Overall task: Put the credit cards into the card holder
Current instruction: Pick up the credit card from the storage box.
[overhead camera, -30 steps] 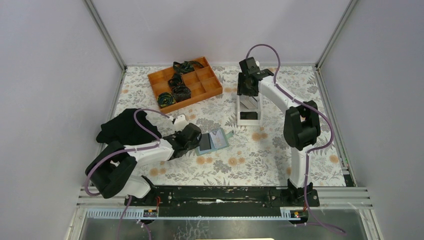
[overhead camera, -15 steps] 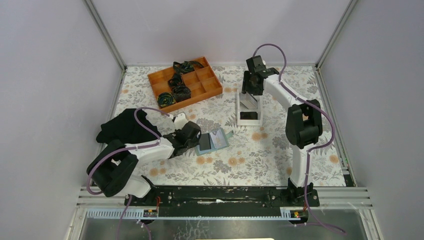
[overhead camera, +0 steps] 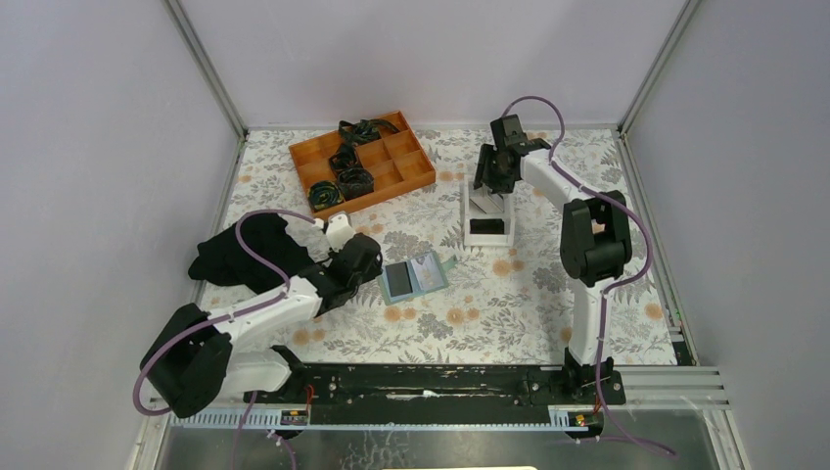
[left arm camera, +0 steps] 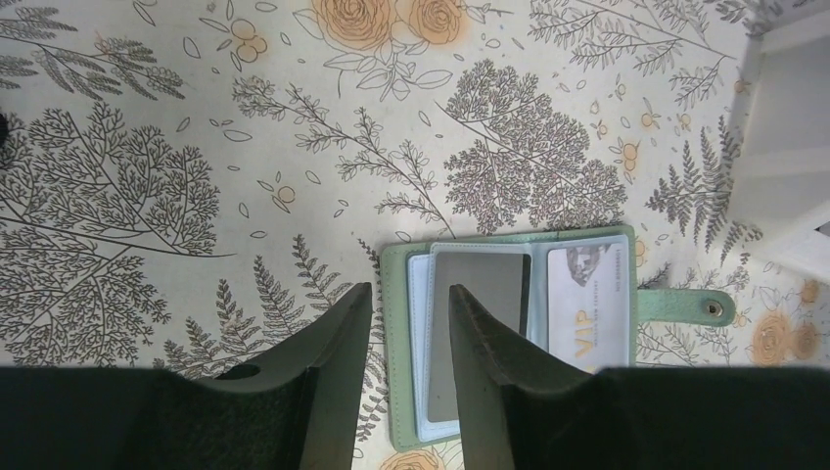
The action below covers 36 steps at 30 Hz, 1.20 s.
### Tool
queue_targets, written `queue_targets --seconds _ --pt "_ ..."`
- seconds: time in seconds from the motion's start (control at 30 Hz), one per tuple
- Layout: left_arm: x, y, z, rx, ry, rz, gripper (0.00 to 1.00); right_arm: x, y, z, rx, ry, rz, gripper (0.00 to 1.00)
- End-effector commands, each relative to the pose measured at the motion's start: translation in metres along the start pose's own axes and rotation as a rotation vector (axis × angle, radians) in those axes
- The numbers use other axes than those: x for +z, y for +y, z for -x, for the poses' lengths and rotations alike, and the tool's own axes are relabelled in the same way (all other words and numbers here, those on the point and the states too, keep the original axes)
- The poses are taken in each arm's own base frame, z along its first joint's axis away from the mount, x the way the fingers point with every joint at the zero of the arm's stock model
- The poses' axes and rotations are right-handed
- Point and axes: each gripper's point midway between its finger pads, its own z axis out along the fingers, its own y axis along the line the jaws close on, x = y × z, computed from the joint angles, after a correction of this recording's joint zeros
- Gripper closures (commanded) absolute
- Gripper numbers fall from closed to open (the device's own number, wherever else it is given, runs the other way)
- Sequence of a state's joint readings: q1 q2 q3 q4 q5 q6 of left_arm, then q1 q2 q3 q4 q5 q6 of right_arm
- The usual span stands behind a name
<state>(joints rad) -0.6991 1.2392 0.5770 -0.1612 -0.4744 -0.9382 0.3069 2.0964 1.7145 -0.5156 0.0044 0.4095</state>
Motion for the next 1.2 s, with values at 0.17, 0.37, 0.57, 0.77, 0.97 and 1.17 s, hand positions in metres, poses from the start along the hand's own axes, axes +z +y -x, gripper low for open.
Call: queue_targets --seconds 0.17,0.37,0.57,0.77,0.97,1.17 --pt "-0.006 0.012 0.013 0.007 -0.053 0.040 0.57 -0.007 0.008 -0.008 0.024 0.011 0.065 0.65" --pt "-0.006 0.013 0.010 -0.005 -0.045 0.037 0.57 -0.013 0.013 -0.006 0.029 0.010 0.083 0.73" --pt "-0.005 0.013 0.010 -0.003 -0.044 0.036 0.57 -0.019 0.017 -0.001 0.032 -0.002 0.100 0.73" --pt "-0.004 0.009 0.011 -0.001 -0.042 0.031 0.57 -0.026 0.021 0.007 0.033 -0.021 0.108 0.74" --pt "-0.002 0.006 0.011 -0.001 -0.040 0.025 0.57 -0.033 0.022 0.013 0.026 -0.040 0.105 0.75" --pt "-0.001 0.004 0.010 -0.002 -0.036 0.019 0.57 -0.039 0.024 0.018 0.023 -0.056 0.109 0.75"
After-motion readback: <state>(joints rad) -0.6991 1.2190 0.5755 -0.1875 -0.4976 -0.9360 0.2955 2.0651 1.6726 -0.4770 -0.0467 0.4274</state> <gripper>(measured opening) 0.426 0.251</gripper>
